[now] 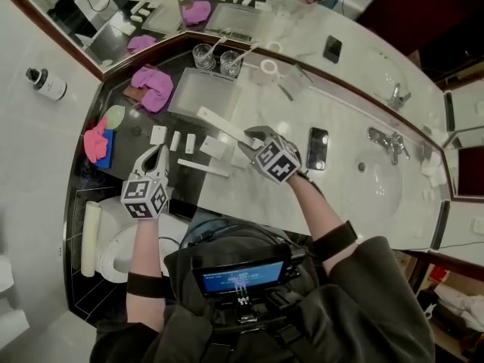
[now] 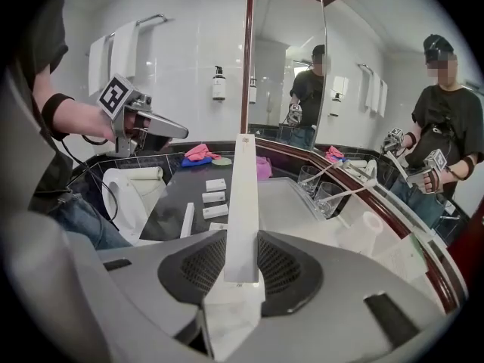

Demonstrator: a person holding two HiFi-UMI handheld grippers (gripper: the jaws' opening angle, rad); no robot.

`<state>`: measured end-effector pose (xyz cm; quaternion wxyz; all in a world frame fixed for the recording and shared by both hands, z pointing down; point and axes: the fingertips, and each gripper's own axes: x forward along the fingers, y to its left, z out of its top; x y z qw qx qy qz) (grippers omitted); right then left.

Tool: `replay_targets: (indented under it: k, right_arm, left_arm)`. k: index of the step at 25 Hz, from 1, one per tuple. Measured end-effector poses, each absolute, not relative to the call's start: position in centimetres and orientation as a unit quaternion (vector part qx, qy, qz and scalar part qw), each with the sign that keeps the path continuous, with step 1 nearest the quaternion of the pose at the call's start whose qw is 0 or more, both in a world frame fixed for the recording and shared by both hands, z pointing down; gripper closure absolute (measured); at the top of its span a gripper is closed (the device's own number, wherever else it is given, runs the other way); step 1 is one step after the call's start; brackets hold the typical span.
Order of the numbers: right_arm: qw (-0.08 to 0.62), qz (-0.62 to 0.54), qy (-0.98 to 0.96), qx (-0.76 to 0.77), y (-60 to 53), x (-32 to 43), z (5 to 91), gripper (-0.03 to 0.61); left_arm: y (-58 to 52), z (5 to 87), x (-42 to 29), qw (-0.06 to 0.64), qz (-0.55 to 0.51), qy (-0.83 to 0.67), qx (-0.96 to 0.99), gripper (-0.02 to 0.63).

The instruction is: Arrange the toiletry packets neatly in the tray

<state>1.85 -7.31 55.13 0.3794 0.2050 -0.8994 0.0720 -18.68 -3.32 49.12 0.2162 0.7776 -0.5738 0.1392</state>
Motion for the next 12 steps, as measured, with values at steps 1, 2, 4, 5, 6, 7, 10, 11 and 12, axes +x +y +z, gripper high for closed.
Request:
replay_targets:
  k: [1,2,4,5,6,7,10,11,12]
  right_arm:
    - [0.38,0.073,-0.899,0.204,-7.0,1.9,55.3,0.436]
    - [0.381,0.074,-0.899,0.202,-6.7,1.9,55.4,0.436]
    - [0.383,0.074,-0.9,0.195,-6.1,1.5,55.7,0.436]
    - [0.385,0.074,-0.9,0.191,-5.8,1.3,55.8,0.436]
    - [0.386,0.073,-0.9,0.186,-5.4,0.9,55.9,0.436]
    - [0.388,0.073,-0.901,0.18,-5.1,0.5,56.0,0.436]
    - [0.394,0.071,-0.902,0.162,-4.2,-1.3,56.5,0.436]
    - [0.395,0.071,-0.903,0.155,-3.9,-2.0,56.8,0.436]
    - [0.397,0.071,-0.903,0.148,-3.6,-2.7,57.2,0.436]
  left_arm:
    - [-3.1,49.0,-18.8,0.216,0.138,-0.576,0.776,0.614]
    - [-2.9,49.0,-18.9,0.216,0.138,-0.578,0.775,0.614]
    - [-2.5,49.1,-19.3,0.217,0.137,-0.581,0.772,0.614]
    - [-2.2,49.2,-19.4,0.218,0.138,-0.583,0.771,0.614]
    - [-2.0,49.3,-19.6,0.219,0.138,-0.585,0.769,0.614]
    - [-1.7,49.3,-19.8,0.22,0.139,-0.586,0.767,0.614]
    - [-1.0,49.4,-20.8,0.223,0.138,-0.593,0.762,0.614]
    - [-0.8,49.5,-21.2,0.224,0.138,-0.595,0.76,0.614]
    - [-0.6,49.5,-21.6,0.225,0.137,-0.597,0.758,0.614]
